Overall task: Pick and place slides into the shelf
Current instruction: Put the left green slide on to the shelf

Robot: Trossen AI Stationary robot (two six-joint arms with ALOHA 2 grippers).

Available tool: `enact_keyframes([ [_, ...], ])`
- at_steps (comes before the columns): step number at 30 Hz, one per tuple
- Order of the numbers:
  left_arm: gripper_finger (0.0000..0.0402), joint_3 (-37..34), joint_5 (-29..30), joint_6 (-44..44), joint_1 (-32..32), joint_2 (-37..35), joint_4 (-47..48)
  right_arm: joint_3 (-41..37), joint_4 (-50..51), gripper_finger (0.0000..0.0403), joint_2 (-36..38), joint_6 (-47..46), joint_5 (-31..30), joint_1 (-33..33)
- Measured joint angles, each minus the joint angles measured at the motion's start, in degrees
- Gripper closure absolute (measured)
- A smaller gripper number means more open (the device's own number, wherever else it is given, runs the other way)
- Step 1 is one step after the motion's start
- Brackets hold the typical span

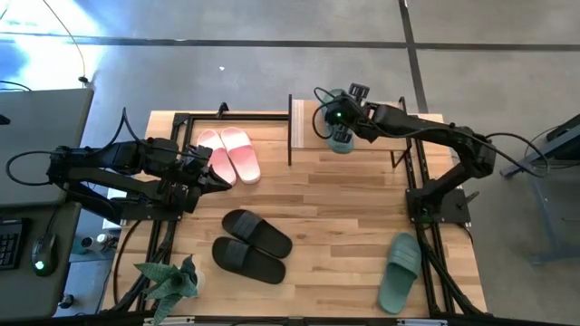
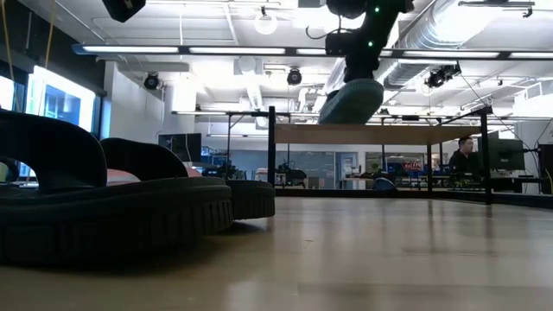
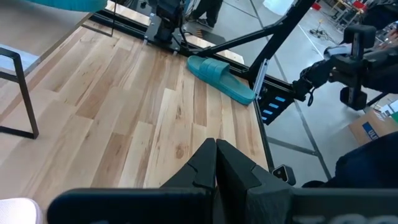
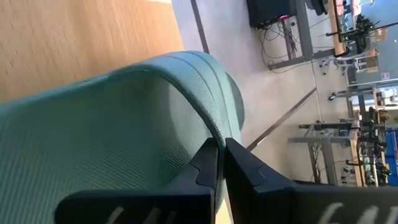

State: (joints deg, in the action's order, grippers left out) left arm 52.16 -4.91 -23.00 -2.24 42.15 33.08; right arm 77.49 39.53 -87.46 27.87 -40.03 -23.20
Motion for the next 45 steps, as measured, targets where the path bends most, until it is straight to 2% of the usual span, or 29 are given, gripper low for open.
enact_keyframes([
  [26, 0.0401, 0.0, 0.0, 0.0, 0.0, 0.0, 0.0, 0.0, 2.5, 0.0403, -1.5, -2.4, 0.9, 0.1],
  [35, 0.0401, 0.0, 0.0, 0.0, 0.0, 0.0, 0.0, 0.0, 2.3, 0.0402, -1.5, -2.3, 4.4, 0.1],
  [41, 0.0401, 0.0, 0.0, 0.0, 0.0, 0.0, 0.0, 0.0, 2.4, 0.0374, -1.5, -2.3, 5.1, 0.1],
  [45, 0.0401, 0.0, 0.0, 0.0, 0.0, 0.0, 0.0, 0.0, 2.2, 0.0347, -1.5, -2.6, 3.3, 0.1],
])
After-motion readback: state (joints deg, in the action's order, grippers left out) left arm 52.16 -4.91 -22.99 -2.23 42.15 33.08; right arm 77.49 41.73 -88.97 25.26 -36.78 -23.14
